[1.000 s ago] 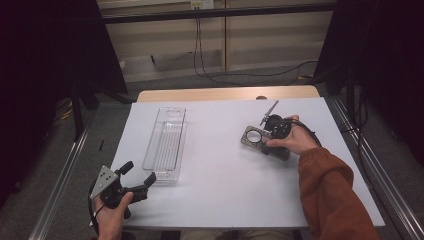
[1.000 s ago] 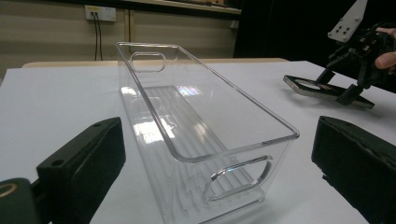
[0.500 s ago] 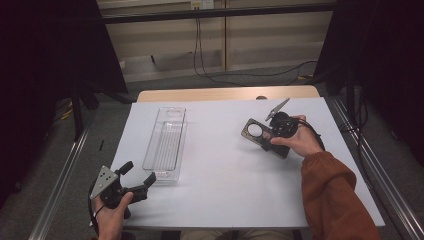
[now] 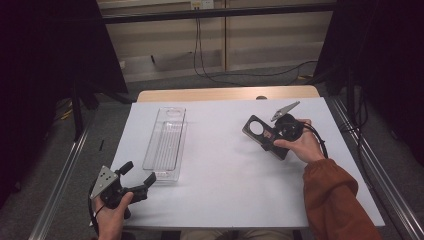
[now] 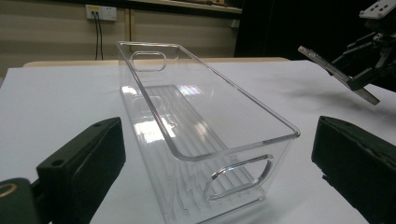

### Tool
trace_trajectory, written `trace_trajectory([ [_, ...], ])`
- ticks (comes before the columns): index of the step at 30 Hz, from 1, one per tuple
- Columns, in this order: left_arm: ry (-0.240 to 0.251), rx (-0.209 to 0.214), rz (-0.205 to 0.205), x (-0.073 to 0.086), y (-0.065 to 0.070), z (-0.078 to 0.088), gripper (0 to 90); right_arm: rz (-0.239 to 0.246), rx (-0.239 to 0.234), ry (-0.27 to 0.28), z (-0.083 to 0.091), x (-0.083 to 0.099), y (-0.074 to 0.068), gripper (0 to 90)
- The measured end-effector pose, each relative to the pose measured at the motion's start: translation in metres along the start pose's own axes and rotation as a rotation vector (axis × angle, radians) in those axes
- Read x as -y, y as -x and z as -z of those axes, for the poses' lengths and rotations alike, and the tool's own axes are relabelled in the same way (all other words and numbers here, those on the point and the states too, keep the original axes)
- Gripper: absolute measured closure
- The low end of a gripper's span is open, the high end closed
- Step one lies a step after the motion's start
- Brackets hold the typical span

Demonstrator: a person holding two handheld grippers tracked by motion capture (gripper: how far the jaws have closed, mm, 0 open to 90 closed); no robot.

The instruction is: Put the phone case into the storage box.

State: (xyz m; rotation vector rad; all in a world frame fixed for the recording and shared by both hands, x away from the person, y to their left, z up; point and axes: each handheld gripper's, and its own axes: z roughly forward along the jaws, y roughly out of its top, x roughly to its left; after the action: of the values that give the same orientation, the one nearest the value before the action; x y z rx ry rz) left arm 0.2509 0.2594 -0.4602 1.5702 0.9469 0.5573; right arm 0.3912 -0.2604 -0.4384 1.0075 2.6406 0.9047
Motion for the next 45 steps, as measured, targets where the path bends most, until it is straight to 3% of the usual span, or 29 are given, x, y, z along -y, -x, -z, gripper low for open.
trace_trajectory([
  [7,-0.002,-0.002,0.0,0.0,0.0,0.0,2.9,-0.01,0.01,0.074,0.001,0.007,-0.001,11.9],
  [8,-0.001,-0.002,0.0,0.0,0.0,0.0,2.9,-0.031,0.015,0.077,0.002,0.008,-0.002,11.9],
  [9,-0.002,-0.002,0.001,0.0,0.0,0.0,2.9,-0.039,0.004,0.113,0.002,0.011,0.0,11.9],
  [11,-0.002,-0.001,0.0,0.0,0.0,0.0,2.9,-0.044,0.013,0.118,0.002,0.012,0.0,11.9],
  [26,0.004,0.002,0.004,0.0,0.0,0.001,2.9,-0.125,0.007,0.312,0.004,0.03,0.003,11.9],
  [28,0.002,0.002,0.0,0.0,0.0,0.001,2.9,-0.13,0.008,0.357,0.005,0.033,0.003,11.9],
  [32,0.001,-0.001,0.0,0.0,0.0,0.002,2.9,-0.123,0.021,0.398,0.005,0.034,0.001,11.8],
  [45,0.015,0.011,0.001,-0.001,0.001,0.0,2.9,-0.097,0.032,0.504,0.009,0.036,-0.009,11.8],
])
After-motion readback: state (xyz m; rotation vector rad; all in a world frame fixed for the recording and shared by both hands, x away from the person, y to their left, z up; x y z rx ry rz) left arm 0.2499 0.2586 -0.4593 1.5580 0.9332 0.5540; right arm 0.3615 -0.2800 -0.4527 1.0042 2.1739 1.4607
